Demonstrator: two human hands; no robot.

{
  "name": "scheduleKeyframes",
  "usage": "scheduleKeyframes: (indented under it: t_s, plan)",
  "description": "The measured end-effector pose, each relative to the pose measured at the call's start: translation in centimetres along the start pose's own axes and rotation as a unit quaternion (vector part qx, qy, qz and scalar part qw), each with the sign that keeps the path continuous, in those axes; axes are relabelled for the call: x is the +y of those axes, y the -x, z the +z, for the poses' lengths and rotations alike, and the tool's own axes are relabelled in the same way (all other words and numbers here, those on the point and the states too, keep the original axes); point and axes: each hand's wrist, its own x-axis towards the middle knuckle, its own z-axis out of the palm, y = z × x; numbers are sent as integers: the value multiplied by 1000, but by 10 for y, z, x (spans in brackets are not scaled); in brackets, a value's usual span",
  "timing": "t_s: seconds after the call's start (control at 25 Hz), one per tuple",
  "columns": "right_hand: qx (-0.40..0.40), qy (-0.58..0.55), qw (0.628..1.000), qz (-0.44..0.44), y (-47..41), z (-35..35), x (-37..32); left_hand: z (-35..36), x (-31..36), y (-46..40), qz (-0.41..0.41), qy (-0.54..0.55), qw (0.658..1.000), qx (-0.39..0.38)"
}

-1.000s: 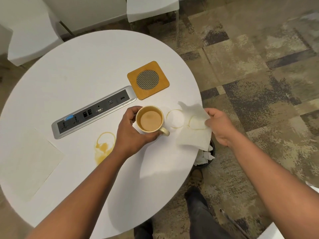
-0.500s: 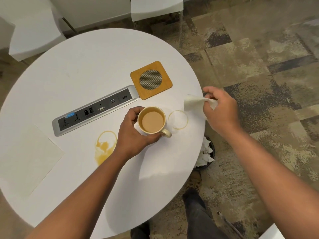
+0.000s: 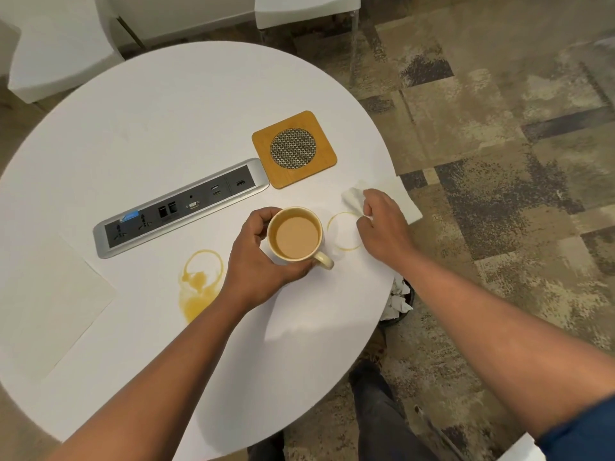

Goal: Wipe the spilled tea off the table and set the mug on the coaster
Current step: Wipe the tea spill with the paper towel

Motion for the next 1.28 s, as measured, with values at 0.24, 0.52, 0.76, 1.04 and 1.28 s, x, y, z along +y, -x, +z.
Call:
scheduleKeyframes:
  t_s: [0.24,0.52,0.76,1.04,1.28]
  plan:
    - [-131,-5,991,3,-14,4,2,-3,-4,-2,3,5,1000,-2]
    - [-207,60,973,-87,-32,14,5,-8,-6,-4,10,1,1000,1]
    - [-307,-24,946,-100,-10,15,5,-14,-7,1,9,7,1000,2]
    - [-307,-82,946,-65,28,6,12,-14,-3,4,2,13,1000,1]
    - [-340,-134,931,3,57,9,4,-11,2,4,12,11,1000,-3]
